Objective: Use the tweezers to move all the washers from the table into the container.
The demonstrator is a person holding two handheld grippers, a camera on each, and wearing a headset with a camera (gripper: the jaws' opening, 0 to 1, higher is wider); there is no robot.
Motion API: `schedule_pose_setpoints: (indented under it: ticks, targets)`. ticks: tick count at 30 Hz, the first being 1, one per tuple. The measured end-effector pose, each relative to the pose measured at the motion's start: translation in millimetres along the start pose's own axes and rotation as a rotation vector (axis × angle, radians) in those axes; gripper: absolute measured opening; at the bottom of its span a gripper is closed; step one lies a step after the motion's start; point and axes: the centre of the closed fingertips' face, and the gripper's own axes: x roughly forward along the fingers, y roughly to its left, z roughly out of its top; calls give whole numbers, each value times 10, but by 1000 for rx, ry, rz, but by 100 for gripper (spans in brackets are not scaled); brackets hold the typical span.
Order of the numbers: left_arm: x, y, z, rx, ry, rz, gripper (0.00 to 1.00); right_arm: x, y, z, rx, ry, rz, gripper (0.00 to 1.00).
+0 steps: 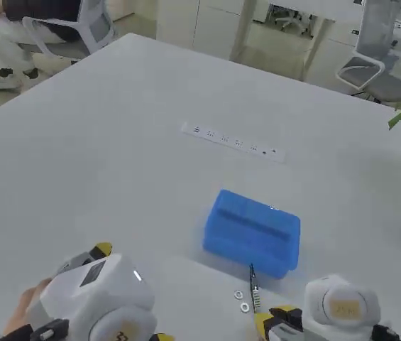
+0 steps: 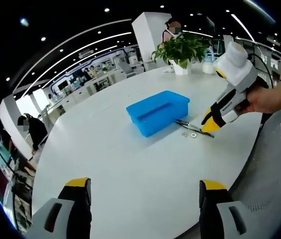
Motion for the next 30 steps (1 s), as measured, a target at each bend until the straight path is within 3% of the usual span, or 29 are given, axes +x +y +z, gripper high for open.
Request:
schedule_pose_setpoints:
  ticks: [6,10,17,21,23,25,28,30]
  targets:
    - [-7,13,22,8,-11,8,91,119,-1,-50,-33,38,-10,11]
    - [-20,23,37,11,-19,14,91,139,-73,-3,-50,33,-20,4]
    - [-44,-20,98,17,-42,-8,90,48,-37,-9,-20,29,5,3]
    - [-58,-113,157,82,-48,-35,87,-41,-2,-17,-7,24,26,3]
    - [-65,-159,211,147,-39,-51,88,-95,23,-25,21,19,47,3]
    - [-75,-188,318,162,-66,-54,87,-168,81,-3,86,-8,78,3]
    - [-51,-302,511,168,-121,-103,85,-278,125,6,190,-22,133,3]
    - [-13,-362,542,203,-114,-125,82,-347,118,9,211,-25,146,3]
